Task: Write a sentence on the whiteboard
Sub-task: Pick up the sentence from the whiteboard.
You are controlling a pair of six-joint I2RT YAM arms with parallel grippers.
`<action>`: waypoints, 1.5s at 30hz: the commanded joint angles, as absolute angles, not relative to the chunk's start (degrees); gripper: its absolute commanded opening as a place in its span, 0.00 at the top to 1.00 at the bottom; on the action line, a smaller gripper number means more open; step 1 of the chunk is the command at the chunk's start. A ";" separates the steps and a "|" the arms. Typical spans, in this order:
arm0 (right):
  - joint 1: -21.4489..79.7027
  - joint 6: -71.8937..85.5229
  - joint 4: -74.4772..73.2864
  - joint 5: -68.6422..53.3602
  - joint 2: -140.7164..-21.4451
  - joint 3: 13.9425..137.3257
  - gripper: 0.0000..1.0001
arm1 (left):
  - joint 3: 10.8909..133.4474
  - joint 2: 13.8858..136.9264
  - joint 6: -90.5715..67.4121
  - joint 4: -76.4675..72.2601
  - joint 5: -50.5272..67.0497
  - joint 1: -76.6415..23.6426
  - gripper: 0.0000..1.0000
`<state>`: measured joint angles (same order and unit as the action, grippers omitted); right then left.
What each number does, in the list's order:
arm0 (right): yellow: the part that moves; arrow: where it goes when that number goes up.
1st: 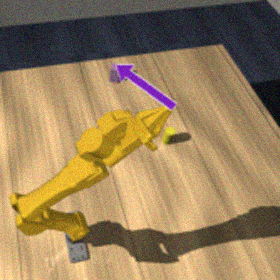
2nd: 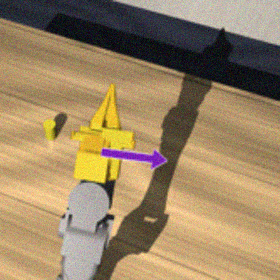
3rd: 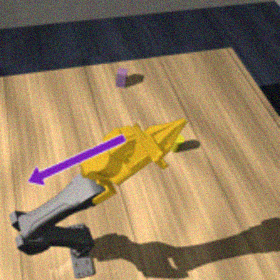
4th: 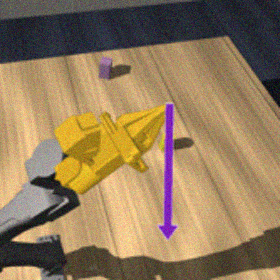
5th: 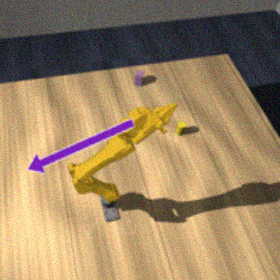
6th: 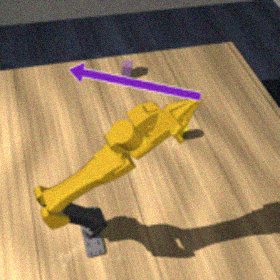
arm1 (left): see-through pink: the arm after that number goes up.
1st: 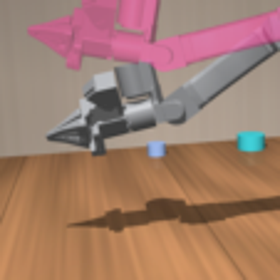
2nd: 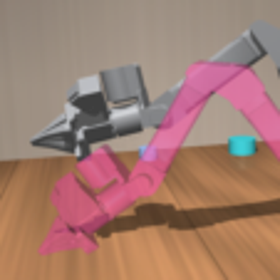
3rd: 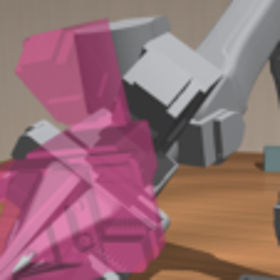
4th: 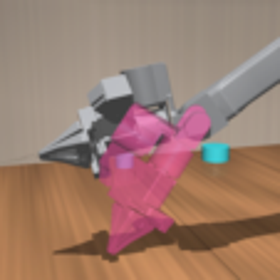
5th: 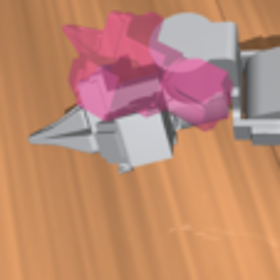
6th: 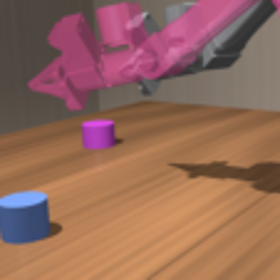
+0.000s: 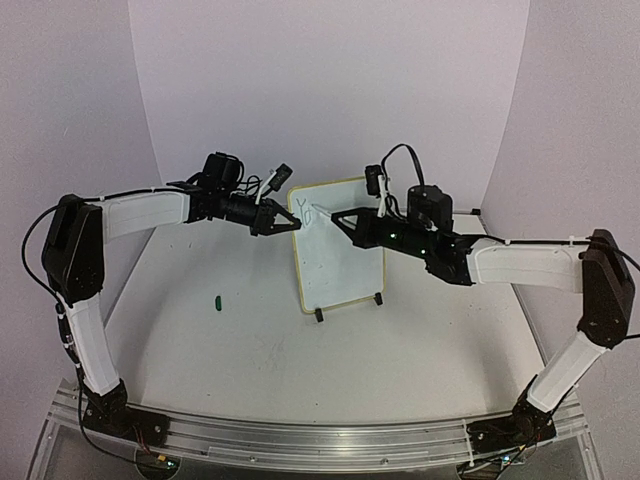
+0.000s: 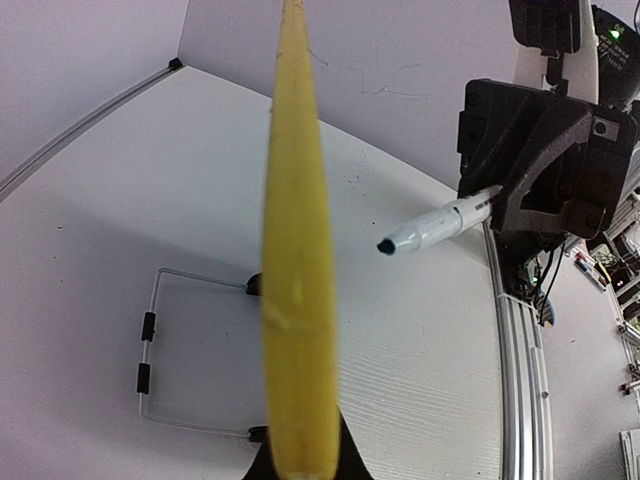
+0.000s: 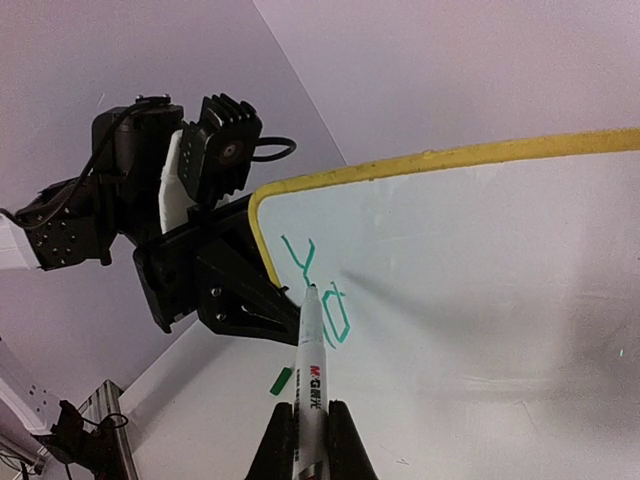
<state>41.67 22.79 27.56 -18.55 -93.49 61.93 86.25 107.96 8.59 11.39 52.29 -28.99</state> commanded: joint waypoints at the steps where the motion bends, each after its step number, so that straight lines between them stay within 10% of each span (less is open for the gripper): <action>1: 41.07 22.34 29.33 -17.62 -93.05 62.50 1.00 | 87.71 108.60 9.49 15.38 52.21 -29.73 1.00; 45: 40.15 19.78 23.36 -13.18 -91.41 61.42 1.00 | 88.05 108.72 9.79 15.73 52.27 -29.71 1.00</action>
